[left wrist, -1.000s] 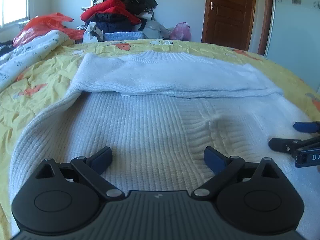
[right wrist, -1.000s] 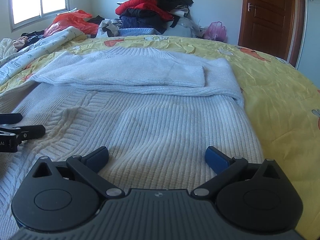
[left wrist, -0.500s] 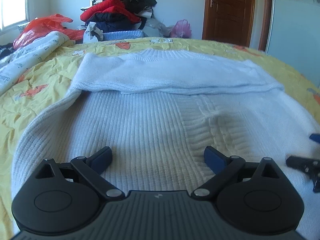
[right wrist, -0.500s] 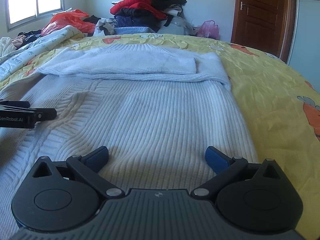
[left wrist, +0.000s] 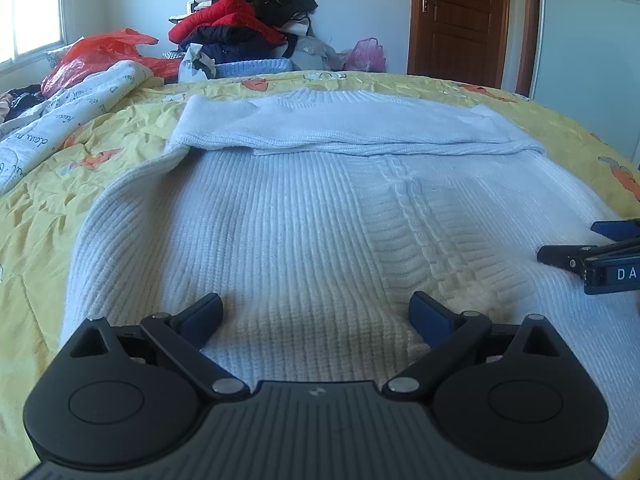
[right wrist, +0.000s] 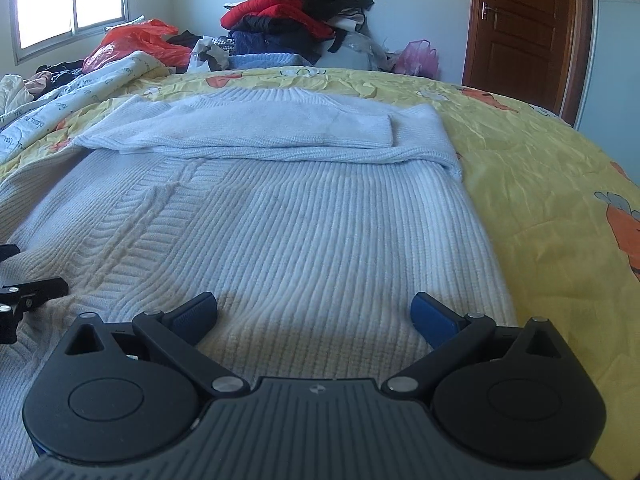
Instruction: Fold small clothes
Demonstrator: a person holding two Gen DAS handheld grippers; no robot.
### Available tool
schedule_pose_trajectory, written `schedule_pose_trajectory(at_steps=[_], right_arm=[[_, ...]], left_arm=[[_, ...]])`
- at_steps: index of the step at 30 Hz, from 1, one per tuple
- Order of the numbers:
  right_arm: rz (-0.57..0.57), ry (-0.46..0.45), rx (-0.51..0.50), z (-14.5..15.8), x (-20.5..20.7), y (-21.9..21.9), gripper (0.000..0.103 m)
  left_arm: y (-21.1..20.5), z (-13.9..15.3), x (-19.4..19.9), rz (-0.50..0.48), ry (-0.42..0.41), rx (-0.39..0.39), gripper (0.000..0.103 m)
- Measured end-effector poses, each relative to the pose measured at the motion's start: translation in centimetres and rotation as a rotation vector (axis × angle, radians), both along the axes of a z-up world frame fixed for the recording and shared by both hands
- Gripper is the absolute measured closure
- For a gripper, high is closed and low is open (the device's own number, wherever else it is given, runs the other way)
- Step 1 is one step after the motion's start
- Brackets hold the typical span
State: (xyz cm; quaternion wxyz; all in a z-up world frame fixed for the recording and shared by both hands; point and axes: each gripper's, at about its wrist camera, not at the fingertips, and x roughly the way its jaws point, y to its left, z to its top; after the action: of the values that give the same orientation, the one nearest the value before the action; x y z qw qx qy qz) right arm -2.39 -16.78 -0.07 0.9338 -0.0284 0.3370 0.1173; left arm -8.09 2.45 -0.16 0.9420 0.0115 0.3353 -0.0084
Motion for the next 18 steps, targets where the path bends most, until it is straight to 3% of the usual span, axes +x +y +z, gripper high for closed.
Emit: schedule_pose_trajectory(at_steps=[18], right_arm=[[-0.005,-0.001,-0.009,-0.1,-1.6,0.2,0.002]], left_arm=[[0.2,0.0,0.3,-0.002,0.001,-0.002,0.000]])
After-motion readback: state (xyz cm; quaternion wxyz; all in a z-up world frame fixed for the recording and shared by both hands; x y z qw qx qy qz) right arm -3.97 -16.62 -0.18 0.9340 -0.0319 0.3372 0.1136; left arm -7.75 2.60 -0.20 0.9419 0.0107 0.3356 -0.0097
